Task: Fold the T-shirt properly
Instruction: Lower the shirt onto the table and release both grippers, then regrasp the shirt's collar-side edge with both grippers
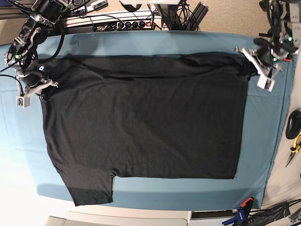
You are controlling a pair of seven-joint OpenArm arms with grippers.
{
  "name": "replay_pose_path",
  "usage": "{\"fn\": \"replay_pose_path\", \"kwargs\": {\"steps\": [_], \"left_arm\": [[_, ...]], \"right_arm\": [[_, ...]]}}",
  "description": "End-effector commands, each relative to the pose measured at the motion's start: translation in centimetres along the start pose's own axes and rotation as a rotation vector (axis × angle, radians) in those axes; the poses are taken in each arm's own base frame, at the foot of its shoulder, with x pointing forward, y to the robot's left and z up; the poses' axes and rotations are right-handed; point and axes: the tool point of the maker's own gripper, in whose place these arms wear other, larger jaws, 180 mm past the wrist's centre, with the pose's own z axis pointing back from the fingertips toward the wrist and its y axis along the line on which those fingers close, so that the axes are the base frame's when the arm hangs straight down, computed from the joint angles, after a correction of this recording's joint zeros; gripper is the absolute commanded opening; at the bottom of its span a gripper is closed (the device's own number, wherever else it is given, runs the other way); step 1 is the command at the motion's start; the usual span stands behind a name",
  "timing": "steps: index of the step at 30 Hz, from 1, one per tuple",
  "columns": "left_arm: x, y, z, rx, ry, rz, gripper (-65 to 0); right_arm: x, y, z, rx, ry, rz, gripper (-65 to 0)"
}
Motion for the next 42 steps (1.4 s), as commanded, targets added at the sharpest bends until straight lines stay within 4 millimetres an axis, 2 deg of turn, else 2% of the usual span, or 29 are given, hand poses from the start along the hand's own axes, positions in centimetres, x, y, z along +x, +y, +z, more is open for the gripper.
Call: {"fn": "replay_pose_path", "kwargs": {"steps": [1, 5, 9, 14, 21, 25, 28, 42], "left_arm": [[1.4, 0.3, 0.3, 0.001, -0.042, -0.019, -65.0], [2.3, 1.2, 0.1, 0.021, -0.057, -0.032, -65.0], [3.2, 3.1, 0.0, 0.100, -0.092, 0.023, -65.0], [3.3, 3.3, -0.1, 0.104, -0.096, 0.028, -65.0], [3.4, 3.3, -0.1, 0.104, -0.102, 0.028, -65.0], [3.8, 3.3, -0.1, 0.104, -0.115, 0.026, -65.0], [3.7, 3.3, -0.1, 0.104, -0.115, 0.026, -65.0], [3.7, 3.3, -0.1, 0.104, -0.115, 0.026, -65.0]], "right_arm": [[2.2, -0.2, 0.4, 0.003, -0.070, 0.017, -65.0], [2.9, -0.3, 0.2, -0.004, -0.090, 0.020, -65.0], [3.4, -0.4, -0.7, 0.004, -0.104, -0.011, -65.0], [3.9, -0.1, -2.5, 0.051, -0.110, -0.088, -65.0], [4.9, 2.0, -4.7, 0.154, -0.114, -0.107, -65.0], [5.1, 4.2, -5.7, 0.188, -0.095, -0.040, -65.0], [4.7, 4.8, -6.4, 0.165, -0.072, 0.037, -65.0], [4.1, 3.0, -6.9, 0.035, -0.033, 0.030, -65.0]]}}
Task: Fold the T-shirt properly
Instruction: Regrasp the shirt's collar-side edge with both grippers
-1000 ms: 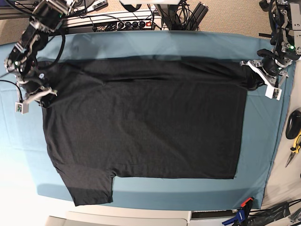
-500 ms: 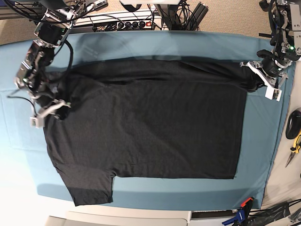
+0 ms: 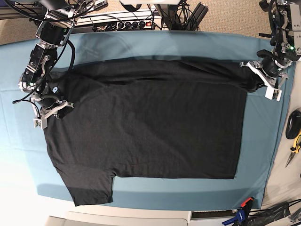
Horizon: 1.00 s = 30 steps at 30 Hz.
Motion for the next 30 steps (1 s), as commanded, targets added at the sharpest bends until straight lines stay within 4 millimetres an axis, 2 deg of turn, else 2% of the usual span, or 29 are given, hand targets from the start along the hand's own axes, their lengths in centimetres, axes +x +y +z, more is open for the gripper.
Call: {"fn": "replay_pose_path", "kwargs": {"steps": [1, 2, 3, 5, 6, 7, 8, 12, 19, 20, 24, 27, 30], "left_arm": [[1.4, 0.2, 0.3, 0.003, -0.042, -0.020, -65.0], [1.4, 0.3, 0.3, 0.003, -0.041, -0.020, -61.6], [1.4, 0.2, 0.3, 0.002, -0.041, -0.020, -54.1], [1.3, 0.3, 0.3, 0.003, -0.039, -0.025, -40.1], [1.3, 0.4, 0.3, 0.011, -0.036, -0.033, -36.4], [1.2, 0.5, 0.3, 0.018, -0.033, -0.040, -35.6], [1.2, 0.7, 0.3, 0.028, -0.030, -0.040, -35.6], [1.1, 1.5, 0.4, 0.070, -0.023, -0.023, -35.6], [-0.1, 1.2, 0.4, 0.054, 0.037, -0.001, -35.6], [-0.3, 1.1, 0.5, 0.045, 0.047, 0.007, -35.6], [-1.8, 0.9, 0.8, 0.036, 0.085, 0.020, -35.6], [-2.5, 0.4, 1.0, 0.010, 0.101, 0.014, -35.6], [-2.6, 0.3, 1.0, 0.006, 0.103, 0.019, -35.6]], "right_arm": [[2.2, -0.6, 0.4, -0.015, -0.061, 0.015, -65.0], [2.2, -0.7, 0.4, -0.021, -0.056, 0.021, -65.0], [2.1, -0.8, 0.4, -0.029, -0.050, 0.030, -65.0], [1.8, -1.1, 0.4, -0.047, -0.036, 0.046, -49.8], [1.7, -1.3, 0.4, -0.057, -0.030, 0.056, -41.9], [1.6, -1.6, 0.5, -0.069, -0.024, 0.066, -36.8], [1.6, -2.0, 0.6, -0.080, -0.022, 0.069, -35.7], [2.2, -4.0, 1.8, -0.122, -0.056, 0.009, -35.7], [2.2, -6.7, 6.6, -0.012, -0.128, -0.356, -35.7], [1.8, -7.6, 7.4, -0.018, -0.149, -0.397, -35.7], [-1.9, -10.2, 10.0, -0.057, -0.156, -0.511, -35.7], [-4.2, -10.9, 11.7, -0.053, -0.158, -0.553, -35.7], [-5.6, -10.9, 12.4, -0.052, -0.137, -0.561, -35.7]]}}
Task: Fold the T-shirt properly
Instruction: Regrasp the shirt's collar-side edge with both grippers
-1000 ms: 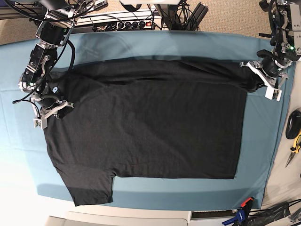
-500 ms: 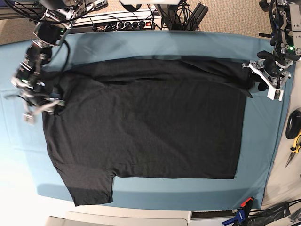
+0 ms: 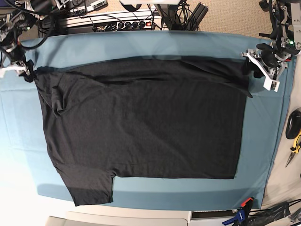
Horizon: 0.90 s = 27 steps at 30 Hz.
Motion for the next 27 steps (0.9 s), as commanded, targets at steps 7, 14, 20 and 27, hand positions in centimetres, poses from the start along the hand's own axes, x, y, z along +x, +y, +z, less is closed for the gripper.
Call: {"fn": "replay_pose_path", "kwargs": {"steps": [7, 14, 20, 27], "left_arm": [[1.2, -0.1, 0.4, -0.015, -0.036, -0.025, -35.6], [1.3, -0.2, 0.4, -0.020, -0.040, -0.030, -35.6], [1.2, -0.2, 0.4, -0.019, -0.035, -0.030, -35.6], [0.0, -0.5, 0.5, -0.039, 0.013, 0.028, -35.6]], "right_arm": [[2.2, 0.6, -0.1, 0.019, -0.066, 0.018, -35.7], [0.2, 1.2, -3.4, 0.104, -0.006, -0.126, -35.7], [-0.9, 1.9, -4.0, 0.143, 0.035, -0.141, -44.4], [-1.0, 2.5, -3.9, 0.183, 0.040, -0.068, -65.0]]}}
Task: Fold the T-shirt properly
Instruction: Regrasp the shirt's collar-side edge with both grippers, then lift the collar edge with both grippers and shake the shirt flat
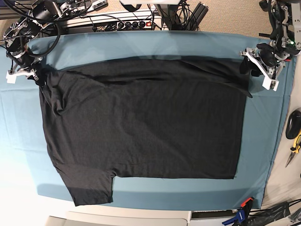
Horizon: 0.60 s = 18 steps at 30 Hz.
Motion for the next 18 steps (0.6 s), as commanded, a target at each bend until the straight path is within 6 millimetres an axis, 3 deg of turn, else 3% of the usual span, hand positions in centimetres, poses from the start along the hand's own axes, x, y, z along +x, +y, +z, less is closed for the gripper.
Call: {"fn": "replay_pose_path", "kwargs": {"steps": [1, 4, 9, 12, 18], "left_arm": [[0.8, 0.0, 0.5, -0.007, -0.020, -0.006, -35.6], [0.8, 0.5, 0.5, 0.016, -0.023, 0.012, -35.6], [0.6, 4.3, 1.3, 0.103, -0.037, 0.100, -35.9], [-0.6, 5.9, 1.4, 0.092, -0.031, 0.200, -36.2], [-1.7, 3.4, 0.9, -0.106, -0.030, 0.264, -36.7]], "right_arm": [[1.3, 0.4, 0.3, 0.009, -0.022, 0.029, -65.0], [1.3, 0.4, 0.3, 0.008, -0.020, 0.029, -65.0], [1.2, 0.4, 0.3, 0.008, -0.017, 0.029, -65.0], [1.2, 0.4, 0.3, 0.009, -0.018, 0.029, -65.0], [1.2, 0.4, 0.3, 0.009, -0.018, 0.029, -65.0]]}}
